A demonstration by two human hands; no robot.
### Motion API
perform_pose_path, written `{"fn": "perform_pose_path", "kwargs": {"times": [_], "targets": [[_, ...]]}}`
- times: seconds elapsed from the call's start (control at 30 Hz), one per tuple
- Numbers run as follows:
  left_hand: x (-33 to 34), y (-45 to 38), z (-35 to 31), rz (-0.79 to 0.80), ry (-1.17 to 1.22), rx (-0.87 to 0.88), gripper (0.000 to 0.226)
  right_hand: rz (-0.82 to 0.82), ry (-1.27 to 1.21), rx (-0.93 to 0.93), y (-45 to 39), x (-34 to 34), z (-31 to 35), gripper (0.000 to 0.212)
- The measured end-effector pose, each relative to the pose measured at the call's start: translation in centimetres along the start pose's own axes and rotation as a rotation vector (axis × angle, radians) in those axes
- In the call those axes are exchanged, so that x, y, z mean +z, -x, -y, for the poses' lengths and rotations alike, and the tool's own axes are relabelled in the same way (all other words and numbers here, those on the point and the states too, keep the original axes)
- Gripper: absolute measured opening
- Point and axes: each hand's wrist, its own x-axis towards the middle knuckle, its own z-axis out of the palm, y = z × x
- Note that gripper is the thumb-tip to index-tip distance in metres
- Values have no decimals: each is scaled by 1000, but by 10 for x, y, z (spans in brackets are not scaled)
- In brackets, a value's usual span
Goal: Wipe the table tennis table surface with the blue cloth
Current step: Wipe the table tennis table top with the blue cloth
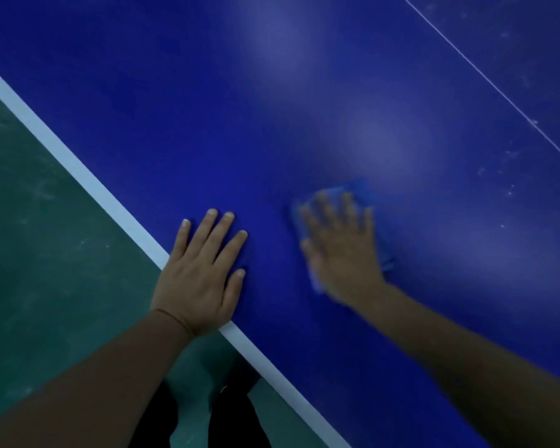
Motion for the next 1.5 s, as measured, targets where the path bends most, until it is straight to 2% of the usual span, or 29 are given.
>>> {"fn": "perform_pose_path", "kwargs": {"times": [0.07, 0.1, 0.13, 0.2, 0.27, 0.3, 0.33, 0.37, 0.4, 0.47, 0.53, 0.57, 0.6, 0.63, 0.67, 0.73, 0.8, 0.83, 0.9, 1.03, 1.1, 1.13, 1.17, 1.2, 1.3, 1.37, 1.4, 1.43, 1.5], "targets": [[0, 0, 0, -7, -9, 12, 57, 78, -51, -321, 15, -7, 8, 52], [0, 0, -1, -2, -10, 18, 57, 65, -31, -328, 13, -8, -10, 52], [0, -1, 0, 4, -13, 17, 56, 24, 14, -230, 9, -6, -34, 53], [0, 0, -1, 19, -21, 16, 57, 48, 38, 203, 4, -3, -101, 59], [0, 0, -2, 23, -14, 15, 57, 86, -56, 606, 5, -13, -147, 70], [0, 0, -1, 20, -8, 15, 57, 70, -107, 711, 7, -17, -146, 73], [0, 0, -1, 15, -4, 15, 57, 70, -102, 723, 10, -17, -129, 74], [0, -1, -1, 10, -2, 14, 57, 45, -43, 642, 17, -14, -103, 70], [1, -1, -1, 7, -3, 12, 57, 35, -3, 482, 29, -11, -70, 65], [1, 0, -3, 7, -12, 9, 58, 54, 2, 33, 71, -8, 2, 56], [0, 0, -4, -3, -28, 15, 58, 123, -106, -318, 118, -18, 36, 53], [0, 0, -5, -11, -34, 23, 58, 132, -151, -384, 131, -19, 24, 52], [0, 0, -6, -23, -36, 28, 58, 112, -139, -370, 134, -18, 2, 51], [0, 1, -6, -38, -38, 34, 58, 78, -76, -276, 131, -12, -26, 51], [0, 1, -5, -45, -46, 48, 57, 51, -24, -102, 125, -7, -55, 52], [-1, 1, -4, -25, -68, 85, 57, 58, -2, 354, 114, -7, -118, 58], [-1, -1, -2, 7, -83, 95, 58, 76, -97, 759, 105, -16, -145, 65], [-1, 0, -2, 23, -86, 91, 58, 60, -139, 864, 102, -19, -140, 68], [-1, 0, -3, 36, -75, 81, 59, 14, -106, 836, 102, -17, -97, 69], [-5, -2, -4, 35, -98, 96, 60, -15, -50, 244, 150, -10, 51, 55], [-8, 0, -9, 38, -105, 157, 60, 21, -135, 38, 177, -14, 71, 52], [-7, 2, -12, 43, -92, 207, 61, 40, -147, 2, 183, -15, 61, 51], [-5, 4, -13, 49, -81, 255, 61, 42, -100, 39, 188, -11, 44, 51], [-2, 7, -14, 60, -76, 290, 62, 55, -46, 150, 193, -8, 23, 53], [1, 6, -12, 86, -75, 311, 63, 31, -50, 746, 198, -12, -42, 59], [0, 7, -11, 102, -79, 318, 64, 15, -172, 1097, 180, -16, -43, 57], [0, 8, -12, 106, -69, 316, 63, 12, -169, 1151, 168, -17, -26, 57], [0, 8, -13, 102, -60, 308, 63, -40, -113, 1082, 158, -14, -3, 56], [0, 8, -13, 84, -56, 302, 63, -72, -63, 671, 152, -9, 61, 56]]}}
